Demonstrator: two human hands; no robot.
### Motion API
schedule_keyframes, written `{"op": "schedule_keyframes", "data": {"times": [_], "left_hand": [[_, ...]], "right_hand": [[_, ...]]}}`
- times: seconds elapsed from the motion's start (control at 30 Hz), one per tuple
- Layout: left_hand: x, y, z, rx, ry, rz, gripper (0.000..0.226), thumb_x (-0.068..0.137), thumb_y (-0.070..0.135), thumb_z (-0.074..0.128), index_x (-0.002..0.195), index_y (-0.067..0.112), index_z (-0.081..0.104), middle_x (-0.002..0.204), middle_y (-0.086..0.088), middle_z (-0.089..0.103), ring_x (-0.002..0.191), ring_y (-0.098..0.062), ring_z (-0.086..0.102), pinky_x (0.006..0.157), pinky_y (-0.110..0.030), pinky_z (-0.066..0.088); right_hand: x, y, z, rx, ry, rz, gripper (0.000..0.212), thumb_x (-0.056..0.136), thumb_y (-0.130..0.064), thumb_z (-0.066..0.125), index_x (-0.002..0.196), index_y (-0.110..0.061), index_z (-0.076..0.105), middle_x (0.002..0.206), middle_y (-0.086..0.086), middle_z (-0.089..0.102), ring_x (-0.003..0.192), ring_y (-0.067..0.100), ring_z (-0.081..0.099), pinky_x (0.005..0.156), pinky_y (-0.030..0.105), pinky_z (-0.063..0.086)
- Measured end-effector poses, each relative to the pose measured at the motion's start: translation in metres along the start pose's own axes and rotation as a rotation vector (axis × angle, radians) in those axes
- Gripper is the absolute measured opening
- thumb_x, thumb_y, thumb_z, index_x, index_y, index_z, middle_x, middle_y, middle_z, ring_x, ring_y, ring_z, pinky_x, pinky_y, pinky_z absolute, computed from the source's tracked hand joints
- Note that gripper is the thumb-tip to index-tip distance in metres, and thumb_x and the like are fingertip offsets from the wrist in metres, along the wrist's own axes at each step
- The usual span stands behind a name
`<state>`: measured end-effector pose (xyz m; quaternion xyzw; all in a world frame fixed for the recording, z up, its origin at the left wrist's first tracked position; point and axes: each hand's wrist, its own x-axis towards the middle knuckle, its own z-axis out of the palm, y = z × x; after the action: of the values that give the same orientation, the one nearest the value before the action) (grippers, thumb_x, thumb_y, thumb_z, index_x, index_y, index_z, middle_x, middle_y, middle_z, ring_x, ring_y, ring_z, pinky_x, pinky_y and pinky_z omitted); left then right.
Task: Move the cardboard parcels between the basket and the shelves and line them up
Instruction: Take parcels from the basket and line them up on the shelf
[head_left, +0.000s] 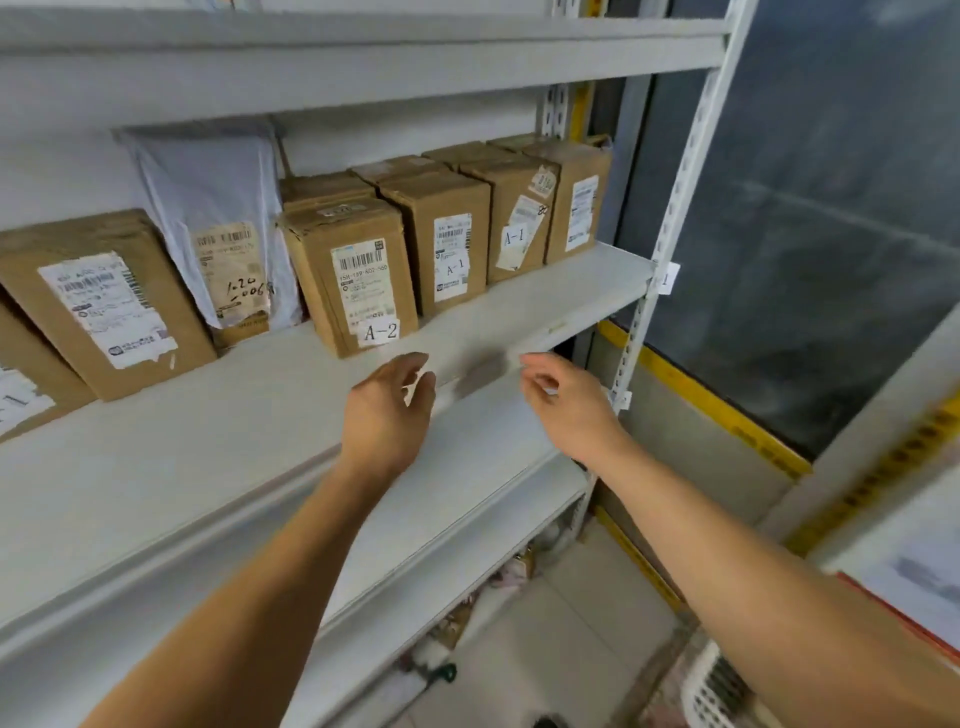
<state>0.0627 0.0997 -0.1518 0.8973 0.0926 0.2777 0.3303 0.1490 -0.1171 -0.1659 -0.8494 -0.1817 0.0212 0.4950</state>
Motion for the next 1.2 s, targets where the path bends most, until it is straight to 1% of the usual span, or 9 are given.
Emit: {"op": "schedule_keyframes", "data": {"times": [0.23,0.43,0.57,0.7,0.77,0.87,1.0,1.1,1.2], "left_hand": [[-0.061,0.055,0.079,-0.121,-0.304,0.075,0.027,0.101,0.021,0.068,0.125,0.011,0.074,0.118,-0.008,0.077,0.109,-0.023,0.072,0.101,-0.032,0.054],[-0.122,0.114,0.171,-0.087,-0.596,0.065,0.029,0.102,0.031,0.066,0.126,0.018,0.073,0.123,-0.001,0.075,0.113,-0.022,0.069,0.099,-0.022,0.044],[-0.163,0.156,0.241,-0.044,-0.776,0.071,0.032,0.101,0.04,0.063,0.129,0.026,0.07,0.12,0.001,0.075,0.113,-0.021,0.068,0.093,-0.026,0.046],[-0.209,0.196,0.303,-0.023,-0.92,0.091,0.036,0.103,0.041,0.06,0.134,0.026,0.067,0.127,0.001,0.071,0.117,-0.022,0.066,0.095,-0.032,0.051],[-0.235,0.214,0.337,-0.026,-0.988,0.098,0.034,0.102,0.041,0.061,0.133,0.026,0.067,0.128,0.002,0.071,0.118,-0.022,0.066,0.092,-0.031,0.051],[-0.271,0.234,0.386,-0.011,-1.104,0.088,0.038,0.104,0.04,0.06,0.137,0.023,0.065,0.133,0.002,0.069,0.119,-0.02,0.065,0.09,-0.026,0.047],[-0.311,0.247,0.449,-0.024,-1.285,0.07,0.045,0.105,0.041,0.058,0.146,0.022,0.059,0.139,-0.001,0.066,0.123,-0.018,0.062,0.1,-0.031,0.051],[-0.335,0.249,0.496,-0.034,-1.377,0.063,0.048,0.106,0.042,0.057,0.149,0.021,0.055,0.143,-0.002,0.062,0.128,-0.018,0.06,0.105,-0.039,0.053],[-0.354,0.247,0.543,-0.02,-1.441,0.108,0.047,0.106,0.041,0.057,0.148,0.02,0.056,0.143,-0.004,0.063,0.128,-0.021,0.06,0.105,-0.034,0.05]], "right_hand": [[-0.108,0.063,-0.061,-0.045,0.126,0.236,0.033,0.104,-0.022,0.064,0.138,-0.021,0.064,0.126,-0.002,0.071,0.12,0.009,0.064,0.094,0.013,0.048],[-0.197,0.146,-0.122,-0.153,0.149,0.469,0.037,0.108,-0.024,0.057,0.144,-0.016,0.061,0.134,0.002,0.069,0.123,0.02,0.066,0.086,0.013,0.038],[-0.255,0.214,-0.163,-0.119,0.264,0.599,0.029,0.106,-0.026,0.055,0.129,-0.015,0.069,0.116,0.006,0.074,0.104,0.025,0.071,0.084,0.033,0.056],[-0.311,0.277,-0.202,-0.074,0.293,0.721,0.03,0.104,-0.027,0.058,0.131,-0.02,0.07,0.112,-0.004,0.074,0.095,0.012,0.068,0.072,0.01,0.048],[-0.339,0.305,-0.222,-0.033,0.329,0.793,0.029,0.103,-0.028,0.058,0.128,-0.02,0.069,0.109,-0.004,0.071,0.094,0.011,0.064,0.073,0.013,0.046],[-0.375,0.34,-0.245,0.024,0.368,0.878,0.031,0.105,-0.03,0.058,0.135,-0.022,0.062,0.117,-0.005,0.066,0.106,0.014,0.063,0.087,0.027,0.054],[-0.412,0.382,-0.26,0.062,0.449,1.02,0.047,0.107,-0.031,0.059,0.151,-0.018,0.051,0.146,-0.001,0.061,0.13,0.017,0.06,0.095,0.02,0.05],[-0.427,0.413,-0.262,0.069,0.493,1.113,0.051,0.106,-0.032,0.059,0.154,-0.02,0.049,0.15,0.003,0.058,0.133,0.018,0.058,0.078,0.014,0.051],[-0.436,0.444,-0.261,0.06,0.559,1.188,0.053,0.105,-0.033,0.061,0.155,-0.018,0.049,0.15,0.006,0.059,0.135,0.021,0.057,0.104,0.033,0.053]]}}
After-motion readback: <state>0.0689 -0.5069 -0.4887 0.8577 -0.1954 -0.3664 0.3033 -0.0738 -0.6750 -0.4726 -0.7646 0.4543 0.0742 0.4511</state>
